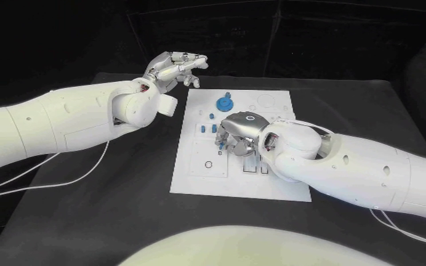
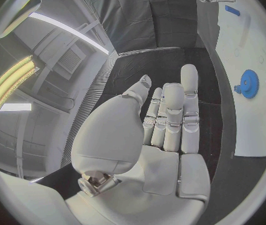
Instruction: Assemble the parts on the task board
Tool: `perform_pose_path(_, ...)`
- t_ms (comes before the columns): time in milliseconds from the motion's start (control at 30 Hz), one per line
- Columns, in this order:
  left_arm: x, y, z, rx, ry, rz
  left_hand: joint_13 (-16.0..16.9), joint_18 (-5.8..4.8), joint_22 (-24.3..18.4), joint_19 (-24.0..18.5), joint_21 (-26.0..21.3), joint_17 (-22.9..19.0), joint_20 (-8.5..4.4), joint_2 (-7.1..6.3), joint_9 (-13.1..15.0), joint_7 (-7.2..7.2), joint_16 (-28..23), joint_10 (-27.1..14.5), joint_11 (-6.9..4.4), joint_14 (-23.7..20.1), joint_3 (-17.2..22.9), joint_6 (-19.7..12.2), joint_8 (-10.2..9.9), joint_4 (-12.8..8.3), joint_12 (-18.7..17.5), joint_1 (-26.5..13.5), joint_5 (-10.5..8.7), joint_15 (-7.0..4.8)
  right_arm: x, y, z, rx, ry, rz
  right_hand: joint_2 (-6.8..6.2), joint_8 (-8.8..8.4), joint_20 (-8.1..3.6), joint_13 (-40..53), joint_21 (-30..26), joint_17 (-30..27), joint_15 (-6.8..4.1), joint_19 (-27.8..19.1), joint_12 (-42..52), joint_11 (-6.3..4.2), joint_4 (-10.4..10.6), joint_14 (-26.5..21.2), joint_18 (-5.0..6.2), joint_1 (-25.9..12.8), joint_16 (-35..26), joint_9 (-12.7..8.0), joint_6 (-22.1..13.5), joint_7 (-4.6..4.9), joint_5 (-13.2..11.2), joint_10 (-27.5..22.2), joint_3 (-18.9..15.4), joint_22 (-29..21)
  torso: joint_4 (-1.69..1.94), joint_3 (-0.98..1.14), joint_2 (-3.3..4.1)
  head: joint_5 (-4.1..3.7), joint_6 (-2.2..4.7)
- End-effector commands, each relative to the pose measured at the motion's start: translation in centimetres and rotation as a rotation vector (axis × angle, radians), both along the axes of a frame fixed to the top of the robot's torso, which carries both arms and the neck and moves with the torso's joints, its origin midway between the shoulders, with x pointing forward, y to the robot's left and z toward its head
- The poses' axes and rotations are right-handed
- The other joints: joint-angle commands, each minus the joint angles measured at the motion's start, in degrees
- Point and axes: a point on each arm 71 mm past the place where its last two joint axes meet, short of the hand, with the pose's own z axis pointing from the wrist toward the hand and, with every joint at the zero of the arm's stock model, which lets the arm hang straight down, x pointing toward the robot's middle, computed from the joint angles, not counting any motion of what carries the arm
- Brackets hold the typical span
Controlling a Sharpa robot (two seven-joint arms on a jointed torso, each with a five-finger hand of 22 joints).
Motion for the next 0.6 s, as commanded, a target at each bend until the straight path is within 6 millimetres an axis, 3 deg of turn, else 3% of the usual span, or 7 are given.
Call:
perform_pose_path(33, -0.02, -0.24, 0.20, -0.004, -0.011, -0.019, -0.1, 0.31, -0.1, -0.1, -0.2, -0.1, -0.18, -0.24, -0.1, 0.16, -0.2, -0.4, 0.07, -0.3, 0.0, -0.3, 0.2, -0.3, 0.2, 0.4, 0.15, -0.02, -0.14, 0.18, -0.24, -0.019, 0.008, 0.025, -0.03, -0.19, 0.11, 0.1, 0.3, 0.0, -0.06, 0.2, -0.2, 0.09, -0.2, 0.1, -0.28, -0.8, 0.2, 0.1, 0.0, 0.04, 0.5, 0.0, 0.2, 2.5, 0.04, 0.00, 0.00, 0.41, -0.12)
perform_pose_path(600, -0.01, -0.23, 0.19, -0.003, -0.009, -0.019, -0.1, 0.31, -0.1, -0.1, -0.2, 0.0, -0.17, -0.26, -0.1, 0.16, -0.2, -0.4, 0.07, -0.3, 0.0, -0.3, 0.3, -0.3, 0.2, 0.5, 0.15, -0.02, -0.08, 0.19, -1.22, -0.043, 0.022, 0.024, -0.09, -0.19, 0.13, 0.1, 0.2, -0.1, -0.05, 0.1, -0.2, 0.11, -0.3, 0.1, -0.25, -1.1, 0.2, 0.1, 0.0, 0.06, 0.8, 0.0, 0.1, 2.4, -0.03, 0.02, 0.00, 0.72, -0.53)
